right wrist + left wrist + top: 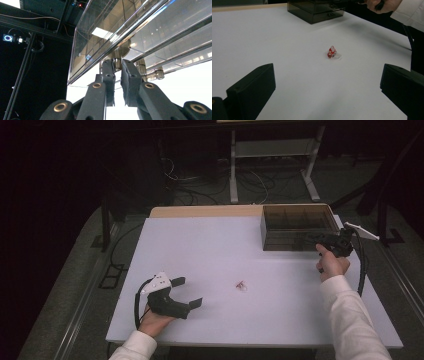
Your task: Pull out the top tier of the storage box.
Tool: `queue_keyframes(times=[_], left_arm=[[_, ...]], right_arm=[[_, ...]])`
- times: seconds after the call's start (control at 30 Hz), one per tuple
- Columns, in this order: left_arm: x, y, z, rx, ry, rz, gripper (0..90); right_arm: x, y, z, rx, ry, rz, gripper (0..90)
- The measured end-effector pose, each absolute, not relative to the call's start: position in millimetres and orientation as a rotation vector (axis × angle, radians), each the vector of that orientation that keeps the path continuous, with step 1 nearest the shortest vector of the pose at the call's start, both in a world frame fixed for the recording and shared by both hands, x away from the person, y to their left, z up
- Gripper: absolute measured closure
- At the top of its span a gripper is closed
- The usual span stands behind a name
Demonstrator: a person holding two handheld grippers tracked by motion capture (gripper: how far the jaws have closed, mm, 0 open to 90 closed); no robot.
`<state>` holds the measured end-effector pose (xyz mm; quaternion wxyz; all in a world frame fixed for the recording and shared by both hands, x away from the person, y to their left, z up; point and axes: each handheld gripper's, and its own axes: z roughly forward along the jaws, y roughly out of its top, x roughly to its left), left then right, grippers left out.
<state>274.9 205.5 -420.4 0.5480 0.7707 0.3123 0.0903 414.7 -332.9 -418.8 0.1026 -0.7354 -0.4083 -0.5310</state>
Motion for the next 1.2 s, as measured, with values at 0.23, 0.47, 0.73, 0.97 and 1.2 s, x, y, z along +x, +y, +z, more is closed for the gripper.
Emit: queue_keyframes(times=[0.23, 0.47, 0.73, 0.97, 1.2], left_arm=[[275, 206, -420, 1.825, 0.741, 0.214, 0.0], [275, 206, -420, 1.825, 0.742, 0.214, 0.0], [275, 205, -420, 1.826, 0.742, 0.214, 0.0], [275, 205, -420, 1.826, 0.742, 0.215, 0.0], [275, 205, -421, 1.825, 0.743, 0.214, 0.0]], right_arm=[[413, -335, -419, -2.146, -1.212, -1.561, 81.1], [409, -336, -421, -2.132, -1.225, -1.568, 81.0], [401, -337, -422, -2.111, -1.225, -1.578, 81.0], [396, -336, -422, -2.115, -1.228, -1.583, 80.9], [392, -336, -422, -2.107, -1.240, -1.582, 80.8]])
